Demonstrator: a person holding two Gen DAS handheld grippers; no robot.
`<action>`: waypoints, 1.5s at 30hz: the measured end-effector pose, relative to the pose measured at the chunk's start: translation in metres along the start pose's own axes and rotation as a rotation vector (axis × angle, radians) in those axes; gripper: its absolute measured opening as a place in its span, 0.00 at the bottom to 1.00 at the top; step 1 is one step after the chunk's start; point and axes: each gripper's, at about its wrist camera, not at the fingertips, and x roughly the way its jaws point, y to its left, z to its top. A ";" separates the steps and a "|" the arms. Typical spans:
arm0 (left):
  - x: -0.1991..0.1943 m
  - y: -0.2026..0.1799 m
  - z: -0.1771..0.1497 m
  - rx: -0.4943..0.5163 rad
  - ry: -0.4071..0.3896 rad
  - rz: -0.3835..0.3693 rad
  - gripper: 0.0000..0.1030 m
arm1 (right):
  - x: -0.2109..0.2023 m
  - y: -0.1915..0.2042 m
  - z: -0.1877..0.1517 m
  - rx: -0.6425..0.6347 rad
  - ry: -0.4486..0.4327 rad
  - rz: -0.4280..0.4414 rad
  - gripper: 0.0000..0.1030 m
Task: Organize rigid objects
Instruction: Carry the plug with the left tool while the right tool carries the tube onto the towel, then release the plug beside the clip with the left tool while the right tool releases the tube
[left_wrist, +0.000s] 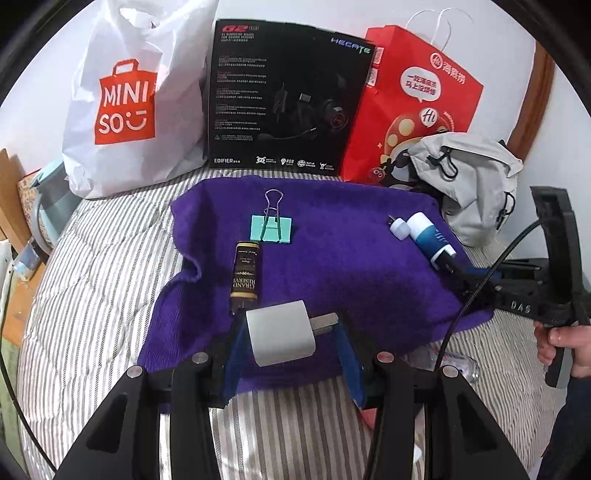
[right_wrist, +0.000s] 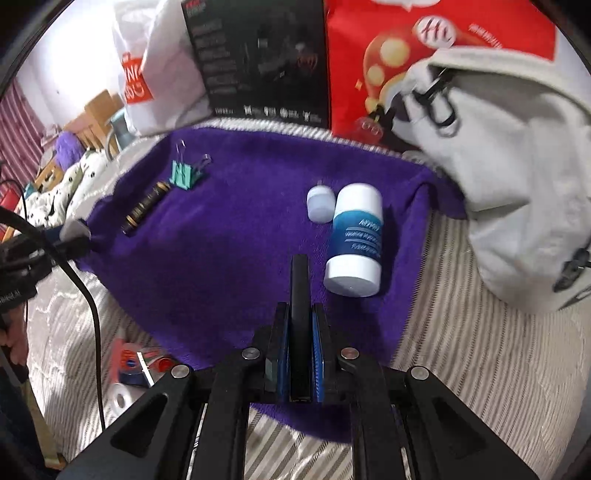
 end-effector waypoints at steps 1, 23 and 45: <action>0.003 0.001 0.001 -0.001 0.004 0.000 0.42 | 0.006 0.000 0.000 -0.006 0.014 -0.004 0.11; 0.076 -0.004 0.040 0.042 0.068 -0.005 0.42 | -0.004 -0.014 -0.008 0.013 0.000 0.029 0.40; 0.098 -0.027 0.032 0.164 0.087 0.051 0.62 | -0.049 -0.024 -0.033 0.172 -0.120 0.018 0.46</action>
